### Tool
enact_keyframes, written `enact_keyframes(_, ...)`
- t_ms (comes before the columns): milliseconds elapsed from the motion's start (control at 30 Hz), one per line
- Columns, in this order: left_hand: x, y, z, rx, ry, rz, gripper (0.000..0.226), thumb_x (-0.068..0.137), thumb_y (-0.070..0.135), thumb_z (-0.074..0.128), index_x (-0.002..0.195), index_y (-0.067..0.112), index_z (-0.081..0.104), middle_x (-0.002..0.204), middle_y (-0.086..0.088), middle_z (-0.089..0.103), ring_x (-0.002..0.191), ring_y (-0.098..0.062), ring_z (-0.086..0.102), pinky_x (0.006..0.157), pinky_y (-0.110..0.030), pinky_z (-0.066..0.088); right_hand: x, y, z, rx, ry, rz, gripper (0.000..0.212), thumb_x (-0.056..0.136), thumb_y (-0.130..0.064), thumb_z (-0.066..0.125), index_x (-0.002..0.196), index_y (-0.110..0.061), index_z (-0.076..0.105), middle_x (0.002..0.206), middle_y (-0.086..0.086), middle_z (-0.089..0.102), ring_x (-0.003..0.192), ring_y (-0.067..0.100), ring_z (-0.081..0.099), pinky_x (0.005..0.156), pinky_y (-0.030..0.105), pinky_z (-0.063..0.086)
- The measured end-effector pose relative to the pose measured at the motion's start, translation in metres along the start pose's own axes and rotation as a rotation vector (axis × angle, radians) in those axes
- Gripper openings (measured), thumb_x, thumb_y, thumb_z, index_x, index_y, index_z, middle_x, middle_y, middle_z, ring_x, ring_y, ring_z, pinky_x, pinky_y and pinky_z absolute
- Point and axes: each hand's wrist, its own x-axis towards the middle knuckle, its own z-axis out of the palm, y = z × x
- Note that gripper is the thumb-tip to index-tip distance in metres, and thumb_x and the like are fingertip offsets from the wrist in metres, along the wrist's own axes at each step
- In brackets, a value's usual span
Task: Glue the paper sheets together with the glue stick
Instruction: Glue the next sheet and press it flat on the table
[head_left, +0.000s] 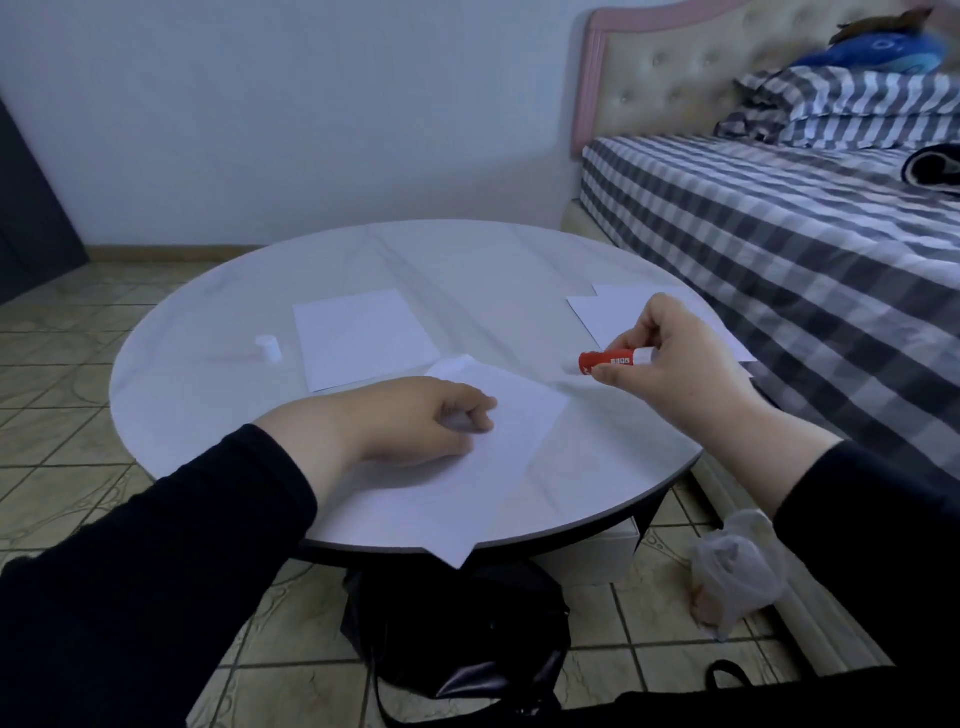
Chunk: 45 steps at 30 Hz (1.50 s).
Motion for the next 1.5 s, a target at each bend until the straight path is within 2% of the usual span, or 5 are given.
enact_keyframes(233, 0.003, -0.008, 0.004, 0.080, 0.079, 0.090, 0.011, 0.089, 0.035, 0.062, 0.100, 0.036, 0.059, 0.133, 0.035, 0.048, 0.118, 0.000, 0.051, 0.101, -0.029, 0.042, 0.002, 0.013, 0.001, -0.243, -0.098, 0.008, 0.033, 0.080, -0.035, 0.076, 0.088, -0.017, 0.050, 0.081, -0.009, 0.062, 0.073, 0.007, 0.053, 0.057, 0.026, 0.036)
enact_keyframes(367, 0.003, -0.006, 0.003, 0.141, 0.078, 0.086, 0.017, 0.088, 0.041, 0.061, 0.103, 0.038, 0.054, 0.135, 0.025, 0.048, 0.115, -0.008, 0.052, 0.099, -0.034, 0.043, 0.008, 0.010, 0.005, -0.717, -0.292, 0.010, 0.030, 0.090, -0.040, 0.060, 0.118, -0.028, 0.056, 0.109, -0.007, 0.062, 0.106, 0.020, 0.054, 0.096, 0.033, 0.031)
enact_keyframes(467, 0.002, -0.002, 0.005, 0.205, 0.079, 0.055, 0.038, 0.088, 0.047, 0.059, 0.122, 0.035, 0.049, 0.138, 0.019, 0.041, 0.121, -0.009, 0.047, 0.102, -0.032, 0.039, 0.013, 0.006, 0.012, -0.911, -0.289, -0.037, 0.016, 0.094, -0.033, 0.049, 0.103, -0.030, 0.061, 0.101, -0.008, 0.063, 0.094, 0.017, 0.055, 0.098, 0.040, 0.024)
enact_keyframes(833, -0.001, -0.016, -0.007, 0.119, -0.009, 0.068, 0.065, 0.079, 0.055, 0.069, 0.136, 0.047, 0.040, 0.146, 0.030, 0.034, 0.131, -0.001, 0.040, 0.110, -0.026, 0.033, 0.068, -0.006, 0.041, 0.206, -0.039, 0.190, 0.016, 0.080, -0.015, 0.075, 0.093, -0.018, 0.066, 0.079, 0.000, 0.070, 0.074, 0.015, 0.059, 0.065, 0.024, 0.042)
enact_keyframes(1500, 0.003, -0.042, -0.023, 0.042, 0.199, 0.106, 0.036, 0.084, 0.041, 0.070, 0.120, 0.041, 0.062, 0.129, 0.030, 0.053, 0.122, 0.011, 0.045, 0.104, -0.012, 0.033, 0.053, 0.001, 0.052, 0.119, 0.123, 0.028, 0.025, 0.086, -0.030, 0.069, 0.109, -0.027, 0.061, 0.104, -0.014, 0.064, 0.092, 0.004, 0.059, 0.069, 0.012, 0.039)
